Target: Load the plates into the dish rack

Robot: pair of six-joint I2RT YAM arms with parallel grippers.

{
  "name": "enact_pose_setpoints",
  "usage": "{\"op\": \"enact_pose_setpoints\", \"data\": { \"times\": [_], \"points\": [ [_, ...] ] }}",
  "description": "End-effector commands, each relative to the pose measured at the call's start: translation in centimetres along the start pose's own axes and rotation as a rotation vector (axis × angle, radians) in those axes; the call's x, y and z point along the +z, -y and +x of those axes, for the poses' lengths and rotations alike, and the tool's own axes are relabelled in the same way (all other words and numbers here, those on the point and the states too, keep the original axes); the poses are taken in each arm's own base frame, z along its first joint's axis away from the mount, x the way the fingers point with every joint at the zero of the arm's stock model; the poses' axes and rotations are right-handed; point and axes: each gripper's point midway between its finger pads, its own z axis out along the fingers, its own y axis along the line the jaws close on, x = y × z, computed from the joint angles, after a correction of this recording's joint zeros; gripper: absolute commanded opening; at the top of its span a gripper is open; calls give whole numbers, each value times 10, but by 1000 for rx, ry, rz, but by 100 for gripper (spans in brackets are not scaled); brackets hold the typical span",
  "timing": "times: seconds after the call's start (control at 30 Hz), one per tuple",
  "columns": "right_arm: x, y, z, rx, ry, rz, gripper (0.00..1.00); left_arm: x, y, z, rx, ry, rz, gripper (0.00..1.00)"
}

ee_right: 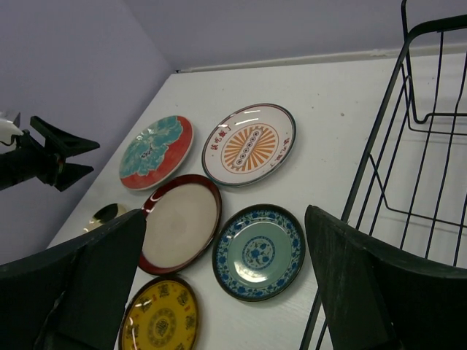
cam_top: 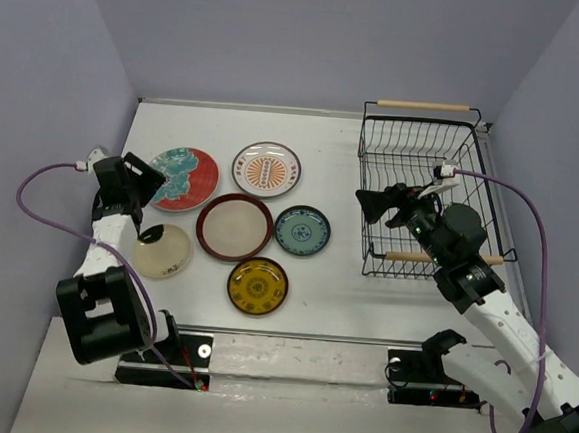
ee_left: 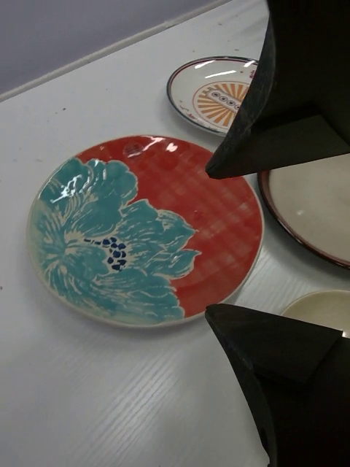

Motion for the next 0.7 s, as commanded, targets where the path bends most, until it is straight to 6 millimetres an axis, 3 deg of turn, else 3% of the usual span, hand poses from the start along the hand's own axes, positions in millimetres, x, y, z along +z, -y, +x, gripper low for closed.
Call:
{"op": "enact_pose_setpoints", "data": {
  "times": [0.0,0.1,0.4,0.57,0.67],
  "points": [
    [1,-10,-10,4,46,-40,95,20,-17,-17,-92,44,-20,80],
    [1,-9,-10,4,45,-38,95,33,-27,-22,-95,47,-47,79],
    [4,-8,-7,5,34,-36,94,76,-47,-2,-41,-64,-93,74],
    [3,-8,-8,1,38,-36,94,91,-44,4,-38,-100,-61,63],
    [4,-7,-7,2,36,-33,94,97,-52,12,-42,-120,-80,61]
  ]
}}
